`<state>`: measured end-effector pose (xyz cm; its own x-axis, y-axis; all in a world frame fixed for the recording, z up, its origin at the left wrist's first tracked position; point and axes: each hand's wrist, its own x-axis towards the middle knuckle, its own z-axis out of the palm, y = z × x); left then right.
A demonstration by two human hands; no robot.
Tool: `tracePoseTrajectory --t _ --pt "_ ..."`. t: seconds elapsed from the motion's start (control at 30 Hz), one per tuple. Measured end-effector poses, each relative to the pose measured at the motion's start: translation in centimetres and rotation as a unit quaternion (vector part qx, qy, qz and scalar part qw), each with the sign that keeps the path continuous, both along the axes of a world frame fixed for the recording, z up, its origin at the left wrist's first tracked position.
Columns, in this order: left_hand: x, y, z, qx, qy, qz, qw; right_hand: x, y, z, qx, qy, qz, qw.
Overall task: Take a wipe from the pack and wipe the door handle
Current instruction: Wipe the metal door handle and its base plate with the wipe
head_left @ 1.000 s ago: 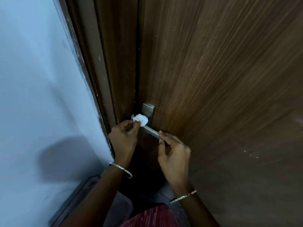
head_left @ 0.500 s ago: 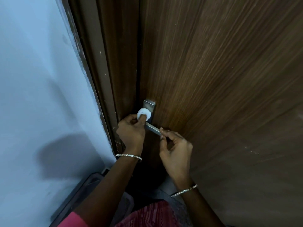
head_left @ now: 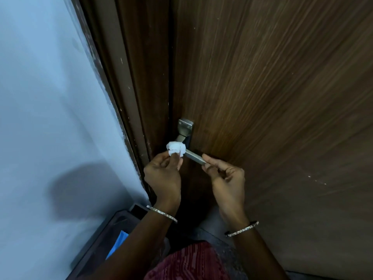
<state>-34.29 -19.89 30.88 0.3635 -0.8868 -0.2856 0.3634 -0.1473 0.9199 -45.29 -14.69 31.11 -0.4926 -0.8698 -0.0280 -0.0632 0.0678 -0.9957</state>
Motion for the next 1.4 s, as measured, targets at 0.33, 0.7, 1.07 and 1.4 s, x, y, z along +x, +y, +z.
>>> tracePoseTrajectory --t 0.33,0.7,1.07,1.4 --pt "-2.2 3.4 -0.5 -0.045 -0.154 -0.131 0.978 -0.7 0.2 0.6 -0.013 -0.155 0.018 0.988" --pt "1.0 4.5 0.5 -0.155 -0.316 -0.209 0.913 -0.4 0.0 0.4 -0.029 -0.145 0.008 0.989" --pt "3.9 0.0 0.7 -0.112 -0.442 -0.177 0.872 0.0 1.0 -0.5 -0.05 0.116 -0.081 0.989" --pt "4.1 -1.0 0.4 -0.098 -0.389 -0.188 0.897 -0.9 -0.4 -0.9 0.033 -0.527 0.0 0.849"
